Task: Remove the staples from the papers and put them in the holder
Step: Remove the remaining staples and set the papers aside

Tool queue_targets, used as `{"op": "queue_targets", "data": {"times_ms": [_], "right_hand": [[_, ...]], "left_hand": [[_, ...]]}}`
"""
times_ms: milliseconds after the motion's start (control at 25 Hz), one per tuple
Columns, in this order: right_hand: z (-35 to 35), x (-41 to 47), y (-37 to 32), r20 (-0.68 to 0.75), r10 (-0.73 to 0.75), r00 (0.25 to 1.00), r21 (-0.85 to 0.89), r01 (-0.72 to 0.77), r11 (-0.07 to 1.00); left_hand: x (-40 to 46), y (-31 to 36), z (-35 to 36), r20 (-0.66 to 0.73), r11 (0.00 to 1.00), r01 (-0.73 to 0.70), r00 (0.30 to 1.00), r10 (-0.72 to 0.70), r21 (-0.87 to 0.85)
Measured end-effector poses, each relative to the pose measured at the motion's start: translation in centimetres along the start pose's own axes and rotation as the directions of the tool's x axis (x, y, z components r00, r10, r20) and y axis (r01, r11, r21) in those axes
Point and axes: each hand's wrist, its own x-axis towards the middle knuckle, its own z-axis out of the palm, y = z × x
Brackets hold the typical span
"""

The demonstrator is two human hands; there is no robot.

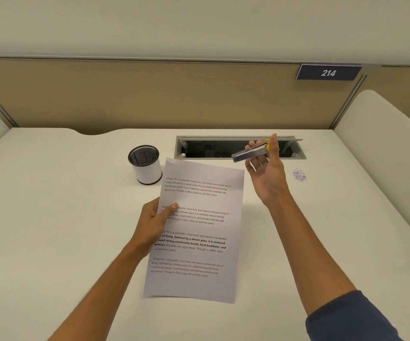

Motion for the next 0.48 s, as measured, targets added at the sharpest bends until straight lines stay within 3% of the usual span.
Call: {"op": "queue_targets", "data": {"times_ms": [200,360,480], "right_hand": [[0.2,-0.7,0.2,0.152,0.077,0.985,-0.076,-0.066,0.995],[0.4,-1.1,0.3,0.2,0.226,0.953,-0.303,-0.16,0.939],[1.3,-1.1,0.1,0.25,0.297,0.922,-0.478,-0.149,0.865]], "left_hand": [[-0.6,0.3,0.3,0.048,1.0,-0.001,0.999,0.0,0.023],[-0.7,0.7,0.3,0.078,0.999,-0.01,0.997,0.006,0.047],[-0.6,0.9,0.6,0.087,0.999,-0.005,0.996,0.001,0.042]]}}
